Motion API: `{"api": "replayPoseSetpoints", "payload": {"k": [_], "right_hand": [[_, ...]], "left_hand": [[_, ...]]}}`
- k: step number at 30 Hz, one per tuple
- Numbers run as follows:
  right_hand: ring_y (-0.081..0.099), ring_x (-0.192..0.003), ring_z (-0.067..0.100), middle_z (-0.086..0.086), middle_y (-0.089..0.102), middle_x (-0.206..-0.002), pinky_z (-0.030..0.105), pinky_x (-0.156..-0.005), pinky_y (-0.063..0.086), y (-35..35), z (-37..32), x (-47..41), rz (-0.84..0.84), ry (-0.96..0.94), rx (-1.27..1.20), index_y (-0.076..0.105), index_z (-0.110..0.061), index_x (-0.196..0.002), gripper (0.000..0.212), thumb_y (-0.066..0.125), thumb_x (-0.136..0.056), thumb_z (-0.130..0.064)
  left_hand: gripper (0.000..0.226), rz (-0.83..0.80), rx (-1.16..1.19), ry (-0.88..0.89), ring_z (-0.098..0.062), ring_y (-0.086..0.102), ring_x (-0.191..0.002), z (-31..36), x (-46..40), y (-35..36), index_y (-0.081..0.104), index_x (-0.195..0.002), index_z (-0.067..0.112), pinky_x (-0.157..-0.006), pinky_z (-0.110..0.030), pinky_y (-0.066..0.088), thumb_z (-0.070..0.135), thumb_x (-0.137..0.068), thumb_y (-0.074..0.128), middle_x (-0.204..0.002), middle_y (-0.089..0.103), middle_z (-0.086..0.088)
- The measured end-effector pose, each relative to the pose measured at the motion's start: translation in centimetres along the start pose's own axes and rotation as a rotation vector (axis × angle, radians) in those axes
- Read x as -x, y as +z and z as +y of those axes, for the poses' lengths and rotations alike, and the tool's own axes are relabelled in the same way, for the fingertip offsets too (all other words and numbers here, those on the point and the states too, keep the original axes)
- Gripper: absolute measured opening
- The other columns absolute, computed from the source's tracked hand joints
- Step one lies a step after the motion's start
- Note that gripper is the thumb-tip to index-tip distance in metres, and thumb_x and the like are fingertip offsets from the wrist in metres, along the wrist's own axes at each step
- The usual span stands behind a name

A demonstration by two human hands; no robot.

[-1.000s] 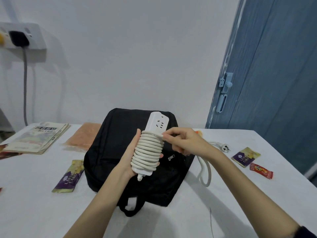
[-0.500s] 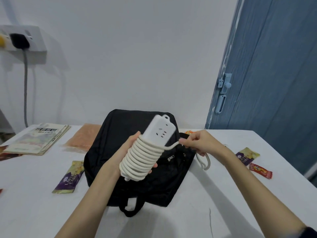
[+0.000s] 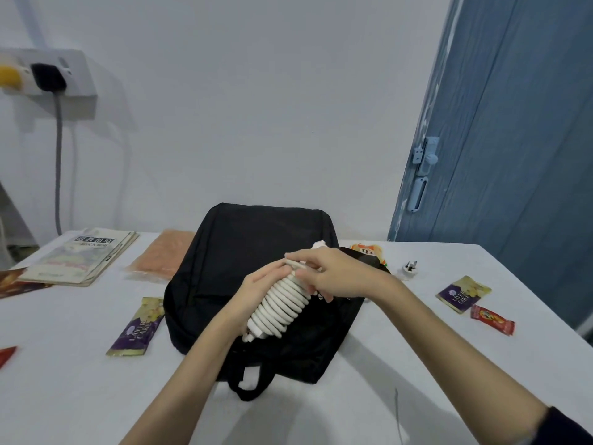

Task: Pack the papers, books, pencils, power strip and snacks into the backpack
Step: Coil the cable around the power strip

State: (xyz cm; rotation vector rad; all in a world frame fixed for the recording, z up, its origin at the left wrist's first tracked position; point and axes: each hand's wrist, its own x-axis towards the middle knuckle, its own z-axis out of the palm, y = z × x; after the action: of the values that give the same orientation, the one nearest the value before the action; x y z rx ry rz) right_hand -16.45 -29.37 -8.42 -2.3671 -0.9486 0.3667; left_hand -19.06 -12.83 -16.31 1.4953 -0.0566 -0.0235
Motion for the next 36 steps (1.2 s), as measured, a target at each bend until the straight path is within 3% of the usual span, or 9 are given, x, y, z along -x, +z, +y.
{"api": "replayPoseSetpoints", "payload": {"k": [3,5,7,10,13,20,27,32,36], "right_hand": [[0.054,-0.054,0.014,0.0,0.059,-0.075,0.039,-0.073,0.053,0.4,0.8,0.1,0.073,-0.034,-0.155,0.044,-0.025,-0.133,0.035,0.043,-0.098,-0.022],[0.057,-0.058,0.019,0.001,0.062,-0.072,0.041,-0.07,0.052,0.3,1.4,0.5,0.174,-0.067,-0.309,0.049,-0.017,-0.117,0.02,0.044,-0.098,-0.02],[0.059,-0.061,0.02,0.0,0.064,-0.066,0.038,-0.072,0.051,0.0,2.3,0.9,0.239,-0.06,-0.395,0.052,-0.012,-0.103,0.012,0.047,-0.097,-0.021],[0.058,-0.06,0.01,-0.006,0.063,-0.056,0.027,-0.069,0.046,-0.5,4.0,1.1,0.261,0.004,-0.359,0.06,-0.015,-0.079,0.026,0.053,-0.093,-0.036],[0.05,-0.053,0.003,-0.01,0.054,-0.05,0.02,-0.063,0.04,-0.3,5.1,1.2,0.25,0.031,-0.353,0.063,-0.018,-0.064,0.037,0.055,-0.089,-0.044],[0.043,-0.044,-0.001,-0.013,0.05,-0.041,0.006,-0.048,0.032,0.1,5.0,0.9,0.277,0.041,-0.354,0.065,-0.015,-0.063,0.038,0.06,-0.087,-0.044],[0.049,-0.047,0.005,-0.004,0.051,-0.043,0.02,-0.065,0.042,-0.5,7.0,1.3,0.242,0.189,-0.301,0.067,-0.01,-0.061,0.058,0.052,-0.083,-0.061],[0.048,-0.055,0.009,0.006,0.055,-0.056,0.021,-0.068,0.039,-2.8,10.6,3.2,0.272,0.191,-0.374,0.07,-0.007,-0.069,0.041,0.065,-0.08,-0.047],[0.041,-0.044,-0.001,-0.014,0.048,-0.044,0.008,-0.049,0.031,-3.0,10.2,2.2,0.321,0.22,-0.359,0.073,-0.012,-0.068,0.025,0.073,-0.078,-0.036]], "left_hand": [[0.027,0.015,0.138,-0.074,-0.014,0.063,-0.067,0.3,0.4,-0.3,0.069,-0.095,0.016,-0.058,-0.026,0.052,0.037,-0.088,0.054,-0.077,0.067,-0.002],[0.03,0.049,0.24,-0.107,-0.017,0.059,-0.063,0.2,0.3,-0.6,0.07,-0.088,0.016,-0.057,-0.029,0.051,0.043,-0.083,0.057,-0.073,0.062,-0.004],[0.033,0.07,0.34,-0.135,-0.018,0.056,-0.062,-0.1,0.2,-1.0,0.067,-0.088,0.014,-0.058,-0.029,0.05,0.046,-0.078,0.062,-0.073,0.057,-0.005],[0.057,0.026,0.476,-0.208,-0.027,0.056,-0.075,-0.3,0.0,-1.2,0.059,-0.109,0.009,-0.069,-0.034,0.05,0.053,-0.074,0.069,-0.087,0.055,-0.011],[0.057,-0.055,0.541,-0.224,-0.035,0.065,-0.08,-0.7,-0.2,-0.9,0.064,-0.109,0.002,-0.071,-0.038,0.055,0.052,-0.083,0.053,-0.091,0.066,-0.018],[0.06,-0.142,0.694,-0.294,-0.039,0.065,-0.078,-0.9,-0.2,0.5,0.057,-0.119,0.003,-0.068,-0.046,0.053,0.05,-0.088,0.04,-0.102,0.066,-0.019],[0.069,-0.169,0.668,-0.333,-0.03,0.065,-0.068,-1.0,-0.8,0.9,0.063,-0.107,0.003,-0.062,-0.038,0.052,0.063,-0.08,0.045,-0.087,0.062,-0.01],[0.07,-0.257,0.701,-0.294,-0.025,0.064,-0.069,-0.8,-0.6,-0.5,0.065,-0.105,0.003,-0.063,-0.036,0.054,0.064,-0.075,0.049,-0.087,0.063,-0.007],[0.076,-0.419,0.567,-0.346,-0.027,0.065,-0.07,-0.4,-0.3,-0.3,0.063,-0.108,0.0,-0.062,-0.037,0.055,0.059,-0.062,0.068,-0.085,0.066,-0.012]]}}
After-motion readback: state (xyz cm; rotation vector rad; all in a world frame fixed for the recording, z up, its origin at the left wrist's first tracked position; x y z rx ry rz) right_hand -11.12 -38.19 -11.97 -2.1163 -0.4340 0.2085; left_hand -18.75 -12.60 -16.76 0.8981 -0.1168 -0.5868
